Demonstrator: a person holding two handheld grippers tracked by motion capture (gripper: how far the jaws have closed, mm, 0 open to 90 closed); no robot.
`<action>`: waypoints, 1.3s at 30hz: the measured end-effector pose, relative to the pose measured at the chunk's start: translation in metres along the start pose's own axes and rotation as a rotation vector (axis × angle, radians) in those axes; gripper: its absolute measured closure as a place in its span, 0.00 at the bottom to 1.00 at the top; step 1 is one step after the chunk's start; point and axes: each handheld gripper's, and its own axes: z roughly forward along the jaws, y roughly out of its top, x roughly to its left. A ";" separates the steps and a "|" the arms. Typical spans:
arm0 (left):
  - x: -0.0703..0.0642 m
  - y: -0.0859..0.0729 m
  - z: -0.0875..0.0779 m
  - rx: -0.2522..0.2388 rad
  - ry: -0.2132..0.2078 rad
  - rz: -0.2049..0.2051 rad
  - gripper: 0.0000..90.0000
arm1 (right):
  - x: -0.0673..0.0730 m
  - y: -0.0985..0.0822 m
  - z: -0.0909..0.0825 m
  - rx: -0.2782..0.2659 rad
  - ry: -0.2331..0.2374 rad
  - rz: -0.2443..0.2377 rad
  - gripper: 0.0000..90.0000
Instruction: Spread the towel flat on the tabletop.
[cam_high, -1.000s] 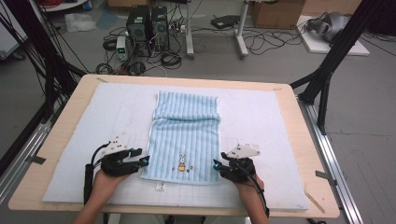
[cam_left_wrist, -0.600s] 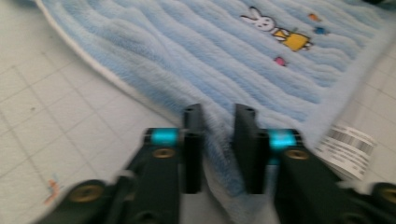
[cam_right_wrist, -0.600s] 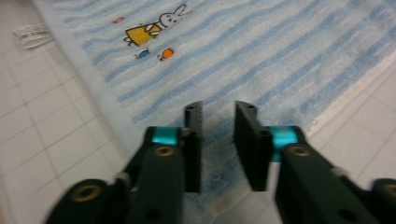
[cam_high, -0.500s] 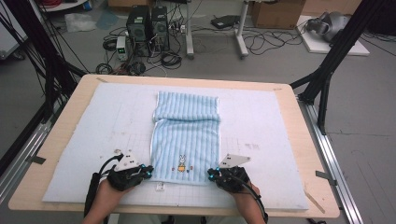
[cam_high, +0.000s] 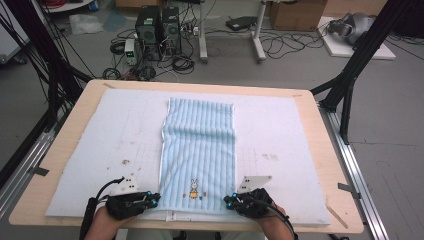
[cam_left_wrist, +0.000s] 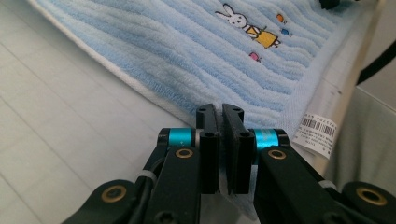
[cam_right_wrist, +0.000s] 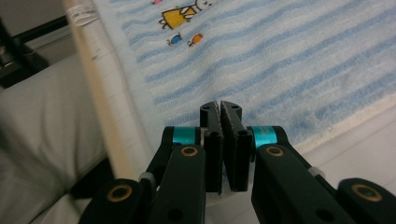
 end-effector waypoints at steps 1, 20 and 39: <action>-0.001 -0.002 -0.001 -0.001 -0.009 0.001 0.94 | 0.002 -0.002 -0.002 0.005 0.013 -0.005 0.97; 0.040 0.020 -0.013 -0.215 0.186 -0.159 0.54 | 0.003 0.017 0.009 -0.086 -0.010 -0.007 0.73; 0.060 0.039 0.018 -0.147 0.179 -0.154 0.55 | -0.019 0.017 -0.004 -0.134 0.191 -0.007 0.70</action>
